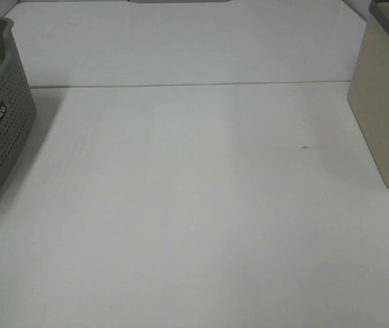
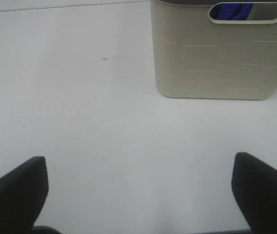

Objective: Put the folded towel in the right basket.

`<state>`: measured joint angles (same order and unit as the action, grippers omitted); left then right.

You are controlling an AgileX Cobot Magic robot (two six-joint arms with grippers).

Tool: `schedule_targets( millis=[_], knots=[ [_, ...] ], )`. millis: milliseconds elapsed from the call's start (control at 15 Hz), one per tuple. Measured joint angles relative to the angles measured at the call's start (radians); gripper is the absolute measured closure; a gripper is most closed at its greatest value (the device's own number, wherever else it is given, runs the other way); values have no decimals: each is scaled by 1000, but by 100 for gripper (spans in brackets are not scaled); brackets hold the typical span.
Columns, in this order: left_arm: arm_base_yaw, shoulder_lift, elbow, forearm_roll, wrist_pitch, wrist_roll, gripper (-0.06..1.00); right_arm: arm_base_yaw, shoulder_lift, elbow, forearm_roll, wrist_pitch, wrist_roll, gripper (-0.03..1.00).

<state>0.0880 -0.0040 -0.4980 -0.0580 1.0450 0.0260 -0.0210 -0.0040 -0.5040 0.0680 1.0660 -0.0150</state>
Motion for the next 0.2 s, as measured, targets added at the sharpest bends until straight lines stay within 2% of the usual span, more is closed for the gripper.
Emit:
schedule_targets(
  millis=[200],
  knots=[
    [0, 0, 0, 0, 0, 0, -3, 0, 0, 0, 0, 0, 0, -1]
  ],
)
